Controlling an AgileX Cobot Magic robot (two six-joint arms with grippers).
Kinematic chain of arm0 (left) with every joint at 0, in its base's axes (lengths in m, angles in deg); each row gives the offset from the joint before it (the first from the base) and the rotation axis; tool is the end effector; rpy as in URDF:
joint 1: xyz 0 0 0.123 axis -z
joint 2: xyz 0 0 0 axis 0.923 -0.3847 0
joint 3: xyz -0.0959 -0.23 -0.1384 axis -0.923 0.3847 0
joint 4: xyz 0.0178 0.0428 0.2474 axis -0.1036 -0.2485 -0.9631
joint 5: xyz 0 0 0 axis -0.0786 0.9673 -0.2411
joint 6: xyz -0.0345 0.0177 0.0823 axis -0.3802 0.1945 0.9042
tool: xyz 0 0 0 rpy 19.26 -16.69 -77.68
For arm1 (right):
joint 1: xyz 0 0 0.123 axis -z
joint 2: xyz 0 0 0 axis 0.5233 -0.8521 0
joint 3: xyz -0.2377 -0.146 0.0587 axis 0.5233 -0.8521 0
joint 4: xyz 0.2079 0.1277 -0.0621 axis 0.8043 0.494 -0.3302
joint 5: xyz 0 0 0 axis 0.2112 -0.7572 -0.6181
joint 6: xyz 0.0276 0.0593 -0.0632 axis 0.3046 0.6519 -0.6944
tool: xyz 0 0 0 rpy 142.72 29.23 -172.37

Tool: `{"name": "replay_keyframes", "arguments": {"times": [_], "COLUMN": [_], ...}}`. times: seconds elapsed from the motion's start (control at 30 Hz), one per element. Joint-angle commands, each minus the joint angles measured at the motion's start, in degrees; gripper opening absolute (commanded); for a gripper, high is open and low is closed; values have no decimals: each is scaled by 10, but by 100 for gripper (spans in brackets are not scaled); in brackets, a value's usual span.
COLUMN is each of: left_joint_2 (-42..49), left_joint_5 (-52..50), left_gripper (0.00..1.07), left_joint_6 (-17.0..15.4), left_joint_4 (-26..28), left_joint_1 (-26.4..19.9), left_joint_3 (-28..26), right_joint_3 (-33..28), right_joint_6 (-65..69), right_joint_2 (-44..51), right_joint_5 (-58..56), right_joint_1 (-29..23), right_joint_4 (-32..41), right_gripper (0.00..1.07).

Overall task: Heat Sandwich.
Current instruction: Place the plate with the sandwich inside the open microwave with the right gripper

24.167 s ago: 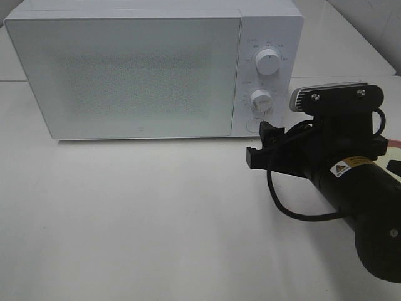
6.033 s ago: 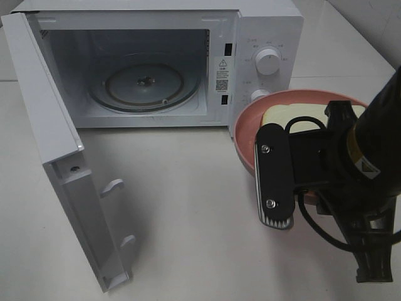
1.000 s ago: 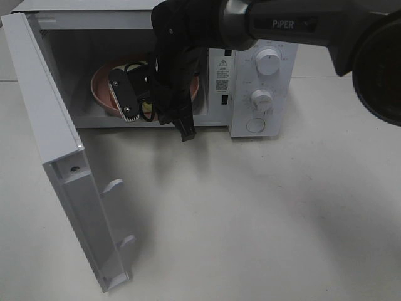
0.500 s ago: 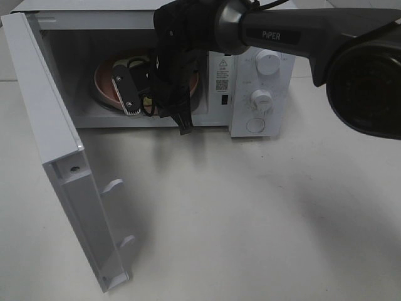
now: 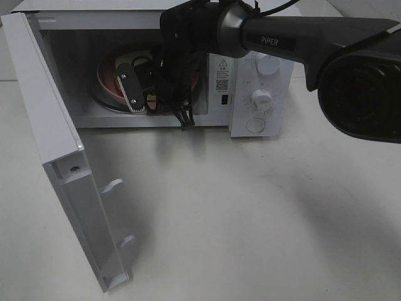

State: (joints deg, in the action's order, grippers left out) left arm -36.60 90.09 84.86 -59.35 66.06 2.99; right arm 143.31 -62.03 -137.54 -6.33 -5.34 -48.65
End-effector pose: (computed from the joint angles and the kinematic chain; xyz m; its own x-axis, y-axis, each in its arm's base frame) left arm -0.0081 -0.0061 0.2805 -0.4510 0.0025 -0.8925 0.0410 0.9990 -0.0179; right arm 0.4401 0.3198 0.1549 0.4272 -0.9039 -0.0226 -0.7588 -0.3448 -0.5526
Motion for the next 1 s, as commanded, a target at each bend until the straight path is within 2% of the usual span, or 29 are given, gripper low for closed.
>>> {"name": "replay_keyframes", "arguments": {"times": [0.03, 0.2, 0.4, 0.43, 0.47, 0.5, 0.57, 0.63, 0.67, 0.77, 1.0], "left_joint_2": [11, 11, 11, 11, 11, 11, 11, 11, 11, 11, 11], "left_joint_5": [-6, -6, -6, -6, -6, -6, -6, -6, -6, -6, -6], "left_gripper": [100, 100, 100, 100, 100, 100, 100, 100, 100, 100, 100], "left_joint_6": [-2, -2, -2, -2, -2, -2, -2, -2, -2, -2, -2], "left_joint_4": [3, 3, 3, 3, 3, 3, 3, 3, 3, 3, 3], "left_joint_1": [1, 1, 1, 1, 1, 1, 1, 1, 1, 1, 1], "left_joint_3": [1, 1, 1, 1, 1, 1, 1, 1, 1, 1, 1], "right_joint_3": [7, 7, 7, 7, 7, 7, 7, 7, 7, 7, 7], "right_joint_6": [-15, -14, 10, 18, 21, 21, 22, 36, 36, 66, 103], "right_joint_2": [1, 1, 1, 1, 1, 1, 1, 1, 1, 1, 1], "right_joint_5": [21, 22, 33, 36, 36, 36, 35, 33, 33, 38, 51], "right_joint_1": [2, 2, 5, 5, 5, 5, 7, 7, 7, 8, 8], "right_joint_4": [8, 8, 8, 8, 7, 7, 6, 7, 7, 9, 9], "right_gripper": [2, 3, 14, 18, 27, 27, 36, 50, 50, 63, 76]}}
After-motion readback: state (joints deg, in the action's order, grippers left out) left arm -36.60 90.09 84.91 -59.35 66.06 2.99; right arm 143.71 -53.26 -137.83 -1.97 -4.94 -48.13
